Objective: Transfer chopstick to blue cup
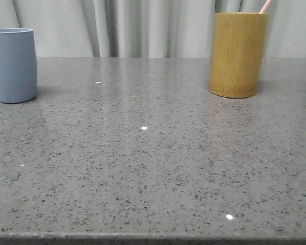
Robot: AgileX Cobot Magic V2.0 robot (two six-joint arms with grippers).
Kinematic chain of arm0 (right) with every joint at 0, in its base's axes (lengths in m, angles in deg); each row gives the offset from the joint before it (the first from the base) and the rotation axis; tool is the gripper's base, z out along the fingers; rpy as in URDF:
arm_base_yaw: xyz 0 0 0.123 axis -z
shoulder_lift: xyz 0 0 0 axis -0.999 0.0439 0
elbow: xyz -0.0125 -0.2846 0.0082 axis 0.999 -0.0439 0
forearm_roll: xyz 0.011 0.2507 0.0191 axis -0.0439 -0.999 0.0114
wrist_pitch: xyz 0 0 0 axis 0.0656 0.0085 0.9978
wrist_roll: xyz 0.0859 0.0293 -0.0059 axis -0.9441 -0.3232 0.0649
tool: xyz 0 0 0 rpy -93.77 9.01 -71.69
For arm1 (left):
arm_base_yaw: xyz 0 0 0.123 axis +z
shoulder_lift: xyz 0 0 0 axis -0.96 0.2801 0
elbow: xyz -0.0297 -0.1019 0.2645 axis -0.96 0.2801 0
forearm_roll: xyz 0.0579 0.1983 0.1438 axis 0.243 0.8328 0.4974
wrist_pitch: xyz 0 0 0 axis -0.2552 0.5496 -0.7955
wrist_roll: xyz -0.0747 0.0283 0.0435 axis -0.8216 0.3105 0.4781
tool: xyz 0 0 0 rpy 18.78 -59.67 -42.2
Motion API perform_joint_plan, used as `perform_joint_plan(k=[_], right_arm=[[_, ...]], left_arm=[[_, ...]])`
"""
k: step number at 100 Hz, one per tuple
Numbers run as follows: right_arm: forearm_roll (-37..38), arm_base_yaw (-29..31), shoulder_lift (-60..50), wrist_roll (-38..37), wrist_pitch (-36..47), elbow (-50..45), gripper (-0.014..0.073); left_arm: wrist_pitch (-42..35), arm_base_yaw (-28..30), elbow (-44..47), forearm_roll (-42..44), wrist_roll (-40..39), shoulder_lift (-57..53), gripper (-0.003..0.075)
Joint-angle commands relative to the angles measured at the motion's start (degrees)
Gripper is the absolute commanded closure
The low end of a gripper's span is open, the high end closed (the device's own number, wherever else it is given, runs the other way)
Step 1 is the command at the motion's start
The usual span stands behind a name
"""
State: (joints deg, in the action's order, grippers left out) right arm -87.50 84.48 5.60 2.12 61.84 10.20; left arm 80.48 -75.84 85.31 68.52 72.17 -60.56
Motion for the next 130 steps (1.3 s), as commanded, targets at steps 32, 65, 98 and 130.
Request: perform_joint_plan(k=[32, 65, 98, 130], right_arm=[[0.24, 0.25, -1.18, 0.42, 4.57, -0.03, 0.0662], [0.24, 0.25, -1.18, 0.42, 5.91, -0.03, 0.0662], [0.24, 0.25, -1.13, 0.37, 8.4, 2.53, 0.0662], [0.24, 0.25, 6.16, 0.37, -9.63, 20.74, 0.0662]], left_arm=[[-4.86, 0.12, 0.47, -0.35, -0.57, -1.92, 0.0739], [-4.96, 0.12, 0.47, -0.35, -0.57, -1.92, 0.0739], [-4.14, 0.12, -4.04, -7.34, -0.57, -1.24, 0.0739], [11.96, 0.12, -24.14, -8.16, -0.57, 12.64, 0.0739]])
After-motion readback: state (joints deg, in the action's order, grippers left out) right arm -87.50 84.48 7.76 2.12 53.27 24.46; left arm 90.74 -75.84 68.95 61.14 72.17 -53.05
